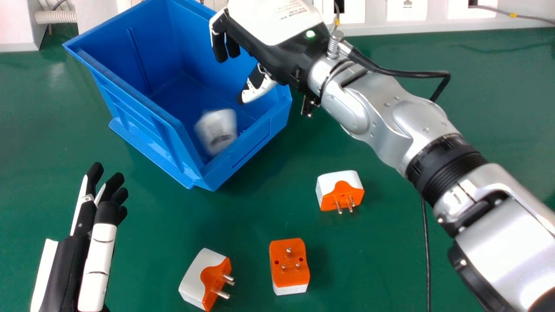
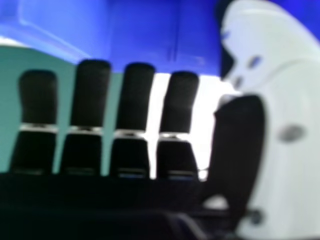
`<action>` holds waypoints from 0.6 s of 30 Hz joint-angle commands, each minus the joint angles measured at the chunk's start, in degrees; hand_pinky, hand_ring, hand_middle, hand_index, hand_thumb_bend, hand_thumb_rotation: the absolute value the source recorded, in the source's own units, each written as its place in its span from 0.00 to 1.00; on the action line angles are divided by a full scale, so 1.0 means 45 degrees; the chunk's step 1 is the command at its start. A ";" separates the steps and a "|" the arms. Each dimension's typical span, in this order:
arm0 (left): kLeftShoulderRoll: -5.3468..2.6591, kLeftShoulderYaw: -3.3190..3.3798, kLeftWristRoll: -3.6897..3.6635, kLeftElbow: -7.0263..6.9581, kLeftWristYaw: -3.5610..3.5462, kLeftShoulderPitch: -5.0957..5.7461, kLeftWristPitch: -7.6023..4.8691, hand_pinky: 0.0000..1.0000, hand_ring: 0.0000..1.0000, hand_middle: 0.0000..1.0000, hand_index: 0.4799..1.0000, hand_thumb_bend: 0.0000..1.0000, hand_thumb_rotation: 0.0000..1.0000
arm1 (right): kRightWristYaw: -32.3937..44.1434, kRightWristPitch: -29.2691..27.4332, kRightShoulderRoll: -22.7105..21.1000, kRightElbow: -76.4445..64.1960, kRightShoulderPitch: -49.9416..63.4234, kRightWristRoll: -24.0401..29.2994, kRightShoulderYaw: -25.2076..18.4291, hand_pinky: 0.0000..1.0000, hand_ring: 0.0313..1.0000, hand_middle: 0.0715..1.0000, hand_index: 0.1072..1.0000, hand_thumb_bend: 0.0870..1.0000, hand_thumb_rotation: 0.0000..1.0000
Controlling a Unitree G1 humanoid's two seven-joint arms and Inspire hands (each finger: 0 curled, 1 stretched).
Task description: Pick all objects and put in blue box
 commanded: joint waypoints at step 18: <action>-0.0046 -0.0245 0.0141 -0.0368 0.0073 0.0434 -0.0285 0.94 0.94 0.95 0.96 0.70 0.94 | -0.0723 0.0825 0.0987 0.2439 -0.1882 0.0588 0.0033 0.35 0.42 0.50 0.44 0.45 0.00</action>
